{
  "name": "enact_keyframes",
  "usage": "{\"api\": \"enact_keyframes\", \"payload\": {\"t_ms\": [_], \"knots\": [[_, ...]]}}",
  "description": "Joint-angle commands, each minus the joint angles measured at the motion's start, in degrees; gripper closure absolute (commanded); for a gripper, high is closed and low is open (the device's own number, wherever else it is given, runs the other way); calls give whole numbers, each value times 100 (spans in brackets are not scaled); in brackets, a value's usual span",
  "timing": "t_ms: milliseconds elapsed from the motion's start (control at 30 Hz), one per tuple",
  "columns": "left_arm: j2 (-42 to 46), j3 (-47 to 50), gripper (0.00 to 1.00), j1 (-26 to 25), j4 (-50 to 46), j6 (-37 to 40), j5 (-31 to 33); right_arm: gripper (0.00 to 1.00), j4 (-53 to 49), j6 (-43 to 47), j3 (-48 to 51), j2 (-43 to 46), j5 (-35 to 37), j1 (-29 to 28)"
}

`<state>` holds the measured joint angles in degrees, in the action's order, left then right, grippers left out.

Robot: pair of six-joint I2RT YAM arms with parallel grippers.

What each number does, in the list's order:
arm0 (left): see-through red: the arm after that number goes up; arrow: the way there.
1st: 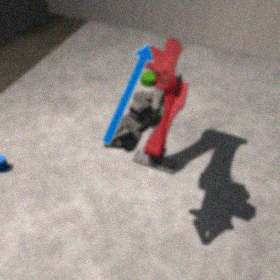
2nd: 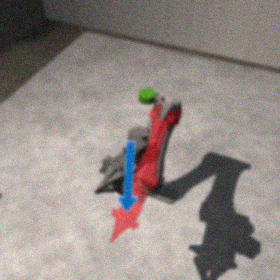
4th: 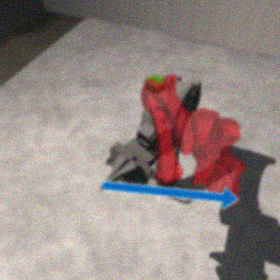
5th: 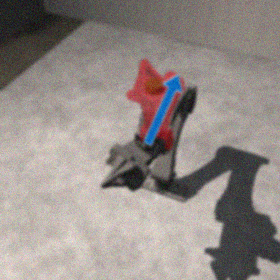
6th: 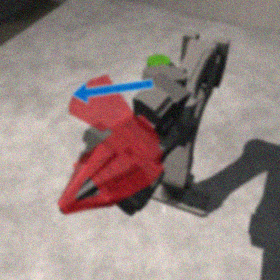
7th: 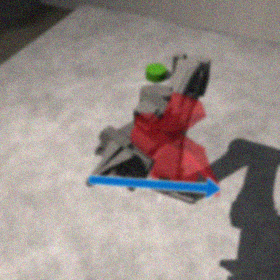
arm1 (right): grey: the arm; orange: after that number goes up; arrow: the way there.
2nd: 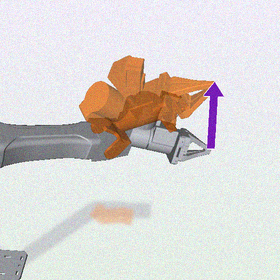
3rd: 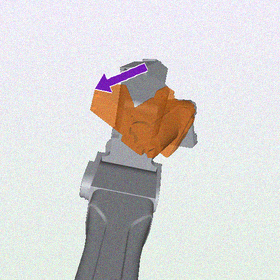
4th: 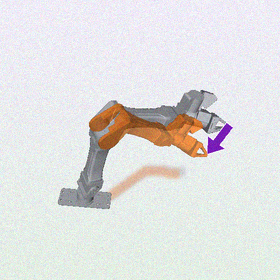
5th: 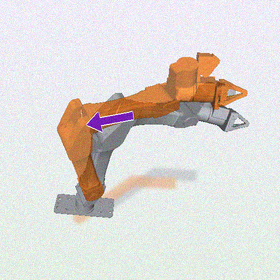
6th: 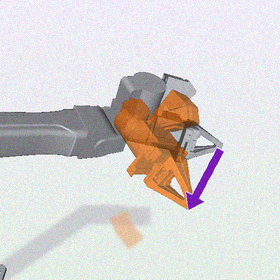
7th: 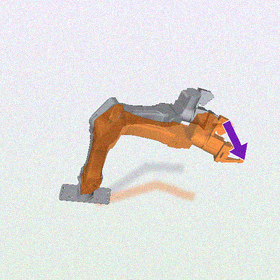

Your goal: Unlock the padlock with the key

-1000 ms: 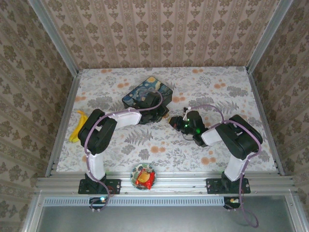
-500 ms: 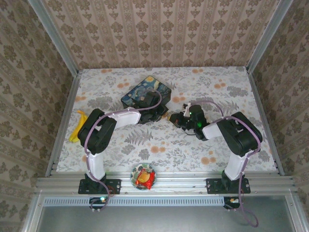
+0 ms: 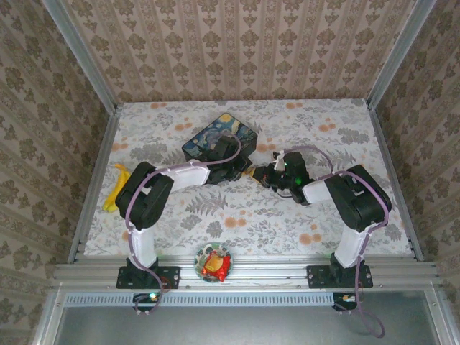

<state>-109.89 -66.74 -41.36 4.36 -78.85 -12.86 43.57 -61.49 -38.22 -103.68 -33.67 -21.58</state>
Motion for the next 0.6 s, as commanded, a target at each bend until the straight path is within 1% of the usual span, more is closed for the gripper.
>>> {"api": "enact_keyframes", "payload": {"t_ms": [0,67,100,167,233,333,467,567], "knots": [[11,245,100,-547,-155,-424,-1736,99,562,227,-348,167,145,-56],[20,258,100,-555,-148,-422,-1728,86,440,305,-336,255,168,-56],[28,272,100,-556,-152,-431,-1719,82,291,403,-357,321,168,-56],[50,300,100,-557,-147,-435,-1706,77,-106,628,-388,490,212,-67],[77,343,100,-553,-151,-439,-1677,70,-519,875,-371,743,318,-72],[112,415,100,-529,-109,-488,-1637,61,-1204,1215,-271,1178,573,-85],[149,486,100,-505,-67,-515,-1608,52,-2100,1522,-140,1715,955,-107],[169,511,100,-487,-99,-492,-1601,50,-2435,1568,32,2014,1138,-133]]}}
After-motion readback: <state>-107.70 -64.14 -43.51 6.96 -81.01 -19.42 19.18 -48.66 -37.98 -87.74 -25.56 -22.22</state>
